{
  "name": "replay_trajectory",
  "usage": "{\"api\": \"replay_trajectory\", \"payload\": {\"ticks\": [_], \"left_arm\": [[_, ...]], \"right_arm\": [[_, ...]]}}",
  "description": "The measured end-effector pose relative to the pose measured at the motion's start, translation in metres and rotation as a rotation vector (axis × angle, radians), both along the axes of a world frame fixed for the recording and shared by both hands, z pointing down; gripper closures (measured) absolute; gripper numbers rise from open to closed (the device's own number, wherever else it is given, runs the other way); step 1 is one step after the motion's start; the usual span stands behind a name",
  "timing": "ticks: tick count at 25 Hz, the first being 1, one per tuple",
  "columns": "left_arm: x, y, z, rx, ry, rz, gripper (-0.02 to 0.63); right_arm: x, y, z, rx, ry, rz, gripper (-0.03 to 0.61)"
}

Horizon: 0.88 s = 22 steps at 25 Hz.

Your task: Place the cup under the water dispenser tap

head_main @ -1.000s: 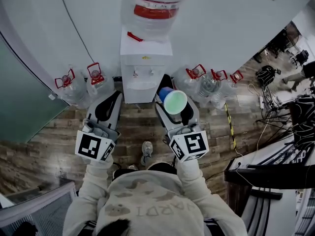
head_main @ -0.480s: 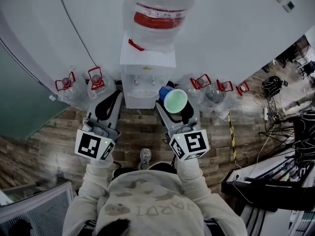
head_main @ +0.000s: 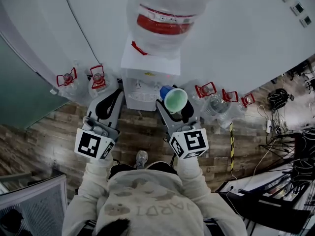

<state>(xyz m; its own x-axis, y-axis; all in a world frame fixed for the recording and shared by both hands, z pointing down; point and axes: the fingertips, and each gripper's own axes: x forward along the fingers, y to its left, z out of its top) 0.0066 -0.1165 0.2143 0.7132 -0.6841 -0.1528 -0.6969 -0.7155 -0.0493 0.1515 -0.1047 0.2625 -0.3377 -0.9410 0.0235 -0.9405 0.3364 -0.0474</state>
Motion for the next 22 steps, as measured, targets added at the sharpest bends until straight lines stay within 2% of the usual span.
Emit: {"api": "replay_trajectory", "payload": {"ticks": [14,22], "left_arm": [[0.006,-0.024,0.027,-0.033,-0.029,-0.038,0.609],[0.009,-0.037,0.049,-0.082,-0.028,-0.037,0.609]], "right_arm": [[-0.008,-0.047,0.066,-0.122,0.008,-0.097,0.224],[-0.015,-0.064,0.113,-0.197,0.020,-0.126,0.225]]}}
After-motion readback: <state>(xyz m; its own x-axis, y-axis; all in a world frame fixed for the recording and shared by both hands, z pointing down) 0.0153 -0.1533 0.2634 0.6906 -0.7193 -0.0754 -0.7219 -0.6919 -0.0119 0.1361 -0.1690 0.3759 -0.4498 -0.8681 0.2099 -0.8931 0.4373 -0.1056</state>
